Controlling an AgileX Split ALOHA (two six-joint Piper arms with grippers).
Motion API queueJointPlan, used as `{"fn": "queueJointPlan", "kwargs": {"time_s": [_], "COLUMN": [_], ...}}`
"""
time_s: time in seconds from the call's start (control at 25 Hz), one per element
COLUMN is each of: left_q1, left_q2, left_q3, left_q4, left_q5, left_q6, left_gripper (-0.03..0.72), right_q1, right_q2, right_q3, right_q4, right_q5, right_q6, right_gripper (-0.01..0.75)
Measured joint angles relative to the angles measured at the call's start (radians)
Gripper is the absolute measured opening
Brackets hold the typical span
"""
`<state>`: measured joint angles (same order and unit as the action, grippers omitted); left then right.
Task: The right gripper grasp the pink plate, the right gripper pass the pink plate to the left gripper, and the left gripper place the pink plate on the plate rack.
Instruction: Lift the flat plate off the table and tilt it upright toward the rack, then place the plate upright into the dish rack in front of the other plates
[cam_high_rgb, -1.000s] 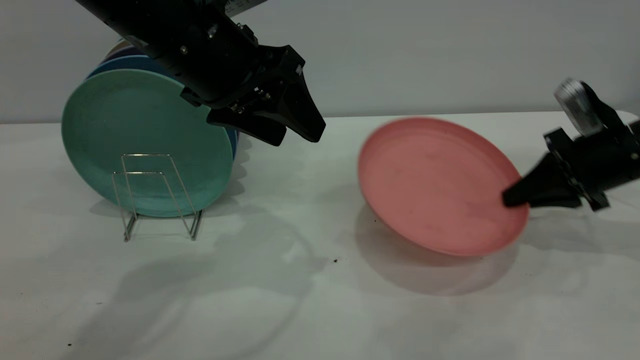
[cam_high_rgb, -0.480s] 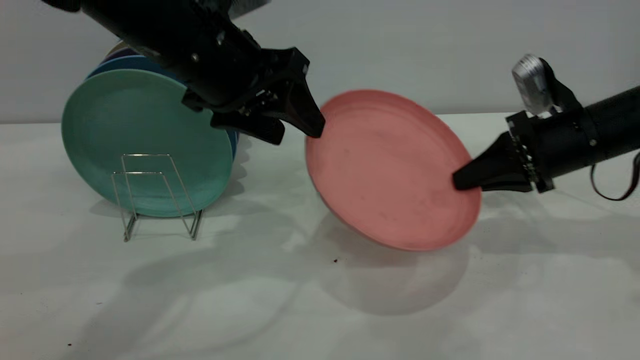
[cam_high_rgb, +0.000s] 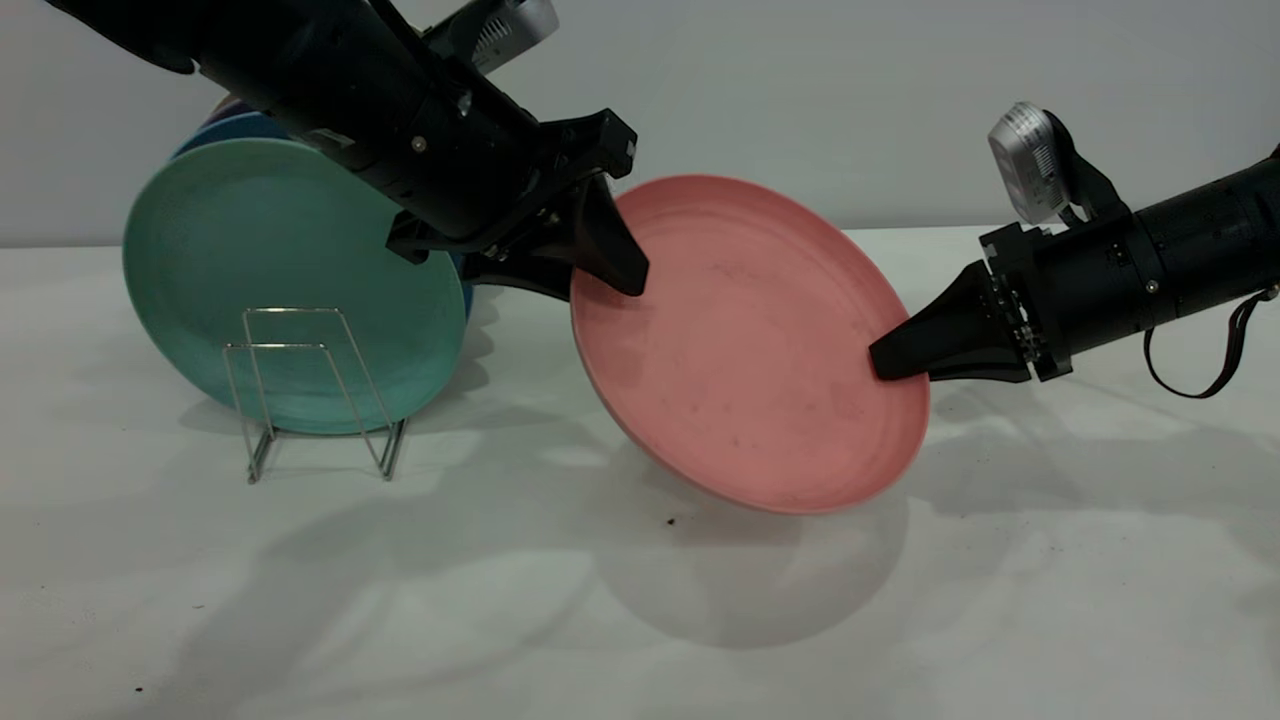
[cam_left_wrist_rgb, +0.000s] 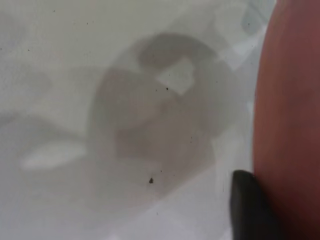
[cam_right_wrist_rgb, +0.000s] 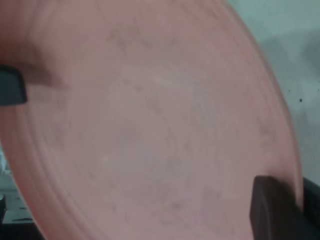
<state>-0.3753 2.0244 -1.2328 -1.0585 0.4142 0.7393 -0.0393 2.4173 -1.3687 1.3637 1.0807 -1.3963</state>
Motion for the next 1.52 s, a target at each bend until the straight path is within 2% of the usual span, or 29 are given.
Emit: {"fn": "queueJointPlan", "kwargs": {"time_s": [0.08, 0.28, 0.4, 0.64, 0.76, 0.88, 1.08, 1.28, 1.52], "left_q1": [0.0, 0.002, 0.003, 0.002, 0.002, 0.002, 0.019, 0.094, 0.202], "left_q2": [0.0, 0.007, 0.007, 0.007, 0.007, -0.004, -0.122, -0.299, -0.426], "left_q3": [0.0, 0.0, 0.0, 0.0, 0.0, 0.0, 0.0, 0.0, 0.0], "left_q4": [0.0, 0.004, 0.004, 0.001, 0.001, 0.022, 0.195, 0.434, 0.673], "left_q5": [-0.008, -0.022, -0.026, 0.0, 0.003, 0.007, 0.026, 0.071, 0.102], "left_q6": [0.0, -0.001, 0.003, 0.023, 0.025, 0.057, 0.164, 0.221, 0.301], "left_gripper": [0.109, 0.074, 0.051, 0.041, 0.041, 0.041, 0.041, 0.041, 0.041], "right_q1": [0.0, 0.0, 0.0, -0.002, -0.015, -0.048, -0.102, -0.1, -0.089], "right_q2": [0.0, 0.0, -0.009, -0.11, -0.203, -0.313, -0.516, -0.772, -1.043], "right_q3": [0.0, 0.0, 0.0, 0.0, 0.0, 0.0, 0.0, 0.001, 0.008], "right_q4": [-0.001, 0.055, 0.097, 0.104, 0.102, 0.085, -0.01, -0.254, -0.443], "right_q5": [0.001, 0.04, 0.064, 0.064, 0.063, 0.065, 0.078, 0.103, 0.132], "right_q6": [-0.002, -0.005, -0.005, -0.005, -0.005, 0.005, 0.15, 0.318, 0.491], "right_gripper": [0.022, 0.088, 0.209, 0.527, 0.594, 0.589, 0.532, 0.48, 0.451]}}
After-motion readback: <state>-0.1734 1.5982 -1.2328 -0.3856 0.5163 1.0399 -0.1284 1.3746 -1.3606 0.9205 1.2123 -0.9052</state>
